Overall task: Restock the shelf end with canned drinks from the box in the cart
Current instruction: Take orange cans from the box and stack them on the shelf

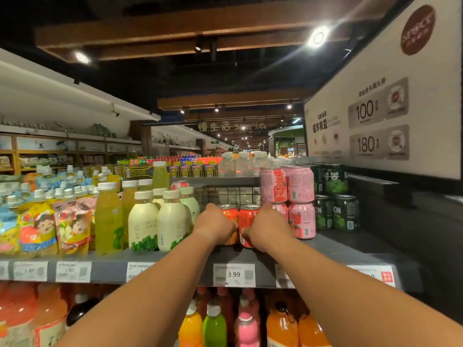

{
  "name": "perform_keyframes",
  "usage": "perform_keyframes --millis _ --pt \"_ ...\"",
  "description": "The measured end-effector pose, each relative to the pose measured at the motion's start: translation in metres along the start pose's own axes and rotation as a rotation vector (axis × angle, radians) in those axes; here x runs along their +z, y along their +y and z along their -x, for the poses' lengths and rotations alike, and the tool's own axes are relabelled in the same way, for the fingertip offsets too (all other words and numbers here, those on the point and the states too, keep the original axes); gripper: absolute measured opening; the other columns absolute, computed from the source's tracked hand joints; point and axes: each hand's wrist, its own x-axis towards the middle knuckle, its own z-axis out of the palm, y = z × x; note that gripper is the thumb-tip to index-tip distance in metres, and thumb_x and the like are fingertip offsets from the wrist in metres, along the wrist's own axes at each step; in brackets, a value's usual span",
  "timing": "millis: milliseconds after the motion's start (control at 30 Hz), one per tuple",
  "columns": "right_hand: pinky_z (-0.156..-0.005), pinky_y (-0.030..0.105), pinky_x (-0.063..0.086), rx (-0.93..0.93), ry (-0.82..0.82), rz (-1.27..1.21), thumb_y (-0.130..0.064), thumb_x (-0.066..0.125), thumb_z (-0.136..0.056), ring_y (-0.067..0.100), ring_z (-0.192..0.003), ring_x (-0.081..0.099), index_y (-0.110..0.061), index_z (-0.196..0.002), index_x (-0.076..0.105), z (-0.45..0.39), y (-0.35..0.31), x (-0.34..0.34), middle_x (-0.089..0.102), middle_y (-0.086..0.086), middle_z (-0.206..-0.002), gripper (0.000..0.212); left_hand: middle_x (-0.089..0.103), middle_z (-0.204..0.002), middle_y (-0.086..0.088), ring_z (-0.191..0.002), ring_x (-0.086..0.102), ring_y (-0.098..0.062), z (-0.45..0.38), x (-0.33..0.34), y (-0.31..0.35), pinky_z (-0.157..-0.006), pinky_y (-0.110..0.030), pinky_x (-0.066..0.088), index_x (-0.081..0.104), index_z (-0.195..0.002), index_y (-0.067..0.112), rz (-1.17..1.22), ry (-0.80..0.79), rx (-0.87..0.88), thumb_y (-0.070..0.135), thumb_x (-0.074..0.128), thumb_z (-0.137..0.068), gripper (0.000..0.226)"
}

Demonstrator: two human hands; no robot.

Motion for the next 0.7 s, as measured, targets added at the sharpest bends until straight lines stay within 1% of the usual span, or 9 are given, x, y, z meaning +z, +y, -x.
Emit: perform_keyframes --millis 67,133,200,267,333,433,567,600,700 --pt "-0.069 0.030 0.042 -0.013 -0.003 0.094 -0.040 0.075 -0.079 0.028 -0.103 0.062 -0.008 -0.123 0.042 -0.009 -0.005 0.003 0.063 0.010 -0.113 0.064 0.062 -0.122 -0.014 -0.110 0.061 -0.032 -0.008 -0.001 0.003 -0.079 -0.032 0.045 0.040 -0.132 0.004 -0.080 -0.010 -0.006 0.030 0.073 -0.083 0.064" --pt "-0.067 0.030 0.042 -0.055 0.003 0.207 -0.044 0.075 -0.078 0.027 -0.100 0.064 -0.009 -0.118 0.049 -0.015 -0.010 0.006 0.065 0.009 -0.110 0.059 0.049 -0.137 -0.018 -0.121 0.055 -0.035 -0.014 -0.001 0.003 -0.090 -0.037 0.046 0.026 -0.144 0.008 -0.153 -0.039 0.025 0.028 0.071 -0.085 0.078" --pt "-0.070 0.030 0.045 -0.102 0.007 0.276 -0.044 0.074 -0.078 0.026 -0.097 0.064 -0.011 -0.112 0.057 -0.020 -0.012 0.011 0.066 0.007 -0.107 0.050 0.021 -0.156 -0.020 -0.135 0.043 -0.039 -0.017 -0.001 0.002 -0.106 -0.041 0.041 0.006 -0.156 0.025 -0.244 -0.077 0.095 0.034 0.073 -0.084 0.099" --pt "-0.072 0.030 0.045 -0.106 0.000 0.295 -0.037 0.071 -0.083 0.025 -0.097 0.064 -0.011 -0.109 0.058 -0.024 -0.014 0.017 0.065 0.007 -0.106 0.040 -0.006 -0.163 -0.015 -0.142 0.030 -0.044 -0.019 0.001 0.002 -0.113 -0.046 0.032 0.000 -0.156 0.040 -0.330 -0.105 0.170 0.038 0.070 -0.085 0.100" --pt "-0.071 0.030 0.045 -0.081 0.003 0.269 -0.024 0.066 -0.087 0.026 -0.097 0.064 -0.009 -0.111 0.057 -0.028 -0.015 0.023 0.064 0.009 -0.108 0.030 -0.015 -0.163 -0.011 -0.144 0.017 -0.049 -0.022 0.007 0.004 -0.116 -0.051 0.029 0.002 -0.155 0.045 -0.407 -0.124 0.223 0.026 0.065 -0.088 0.093" --pt "-0.076 0.033 0.048 -0.035 0.007 0.215 -0.014 0.060 -0.089 0.028 -0.100 0.064 -0.007 -0.117 0.054 -0.033 -0.016 0.028 0.064 0.011 -0.112 0.029 -0.011 -0.163 -0.008 -0.144 0.005 -0.054 -0.029 0.015 0.002 -0.115 -0.058 0.029 0.004 -0.154 0.046 -0.497 -0.159 0.260 0.010 0.060 -0.089 0.093" --pt "-0.074 0.033 0.046 0.057 -0.023 0.149 -0.014 0.060 -0.089 0.029 -0.104 0.063 -0.007 -0.124 0.049 -0.041 -0.020 0.035 0.064 0.012 -0.115 0.038 0.007 -0.161 -0.011 -0.143 0.014 -0.049 -0.042 0.015 -0.004 -0.115 -0.055 0.030 0.003 -0.156 0.041 -0.465 -0.129 0.268 0.013 0.062 -0.089 0.093" --pt "-0.076 0.034 0.047 0.077 -0.024 0.111 -0.012 0.058 -0.089 0.031 -0.106 0.062 -0.005 -0.131 0.044 -0.043 -0.021 0.036 0.062 0.013 -0.118 0.044 0.007 -0.161 -0.013 -0.143 0.016 -0.047 -0.045 0.014 -0.005 -0.115 -0.053 0.029 0.000 -0.156 0.039 -0.438 -0.114 0.256 0.014 0.060 -0.090 0.093" --pt "-0.087 0.040 0.047 0.050 -0.049 0.099 -0.006 0.046 -0.090 0.036 -0.114 0.056 -0.005 -0.151 0.009 -0.045 -0.025 0.042 0.055 0.020 -0.130 0.071 0.001 -0.162 -0.019 -0.144 0.026 -0.042 -0.052 0.012 -0.006 -0.115 -0.046 0.029 -0.010 -0.157 0.026 -0.272 -0.073 0.138 0.018 0.062 -0.091 0.098"
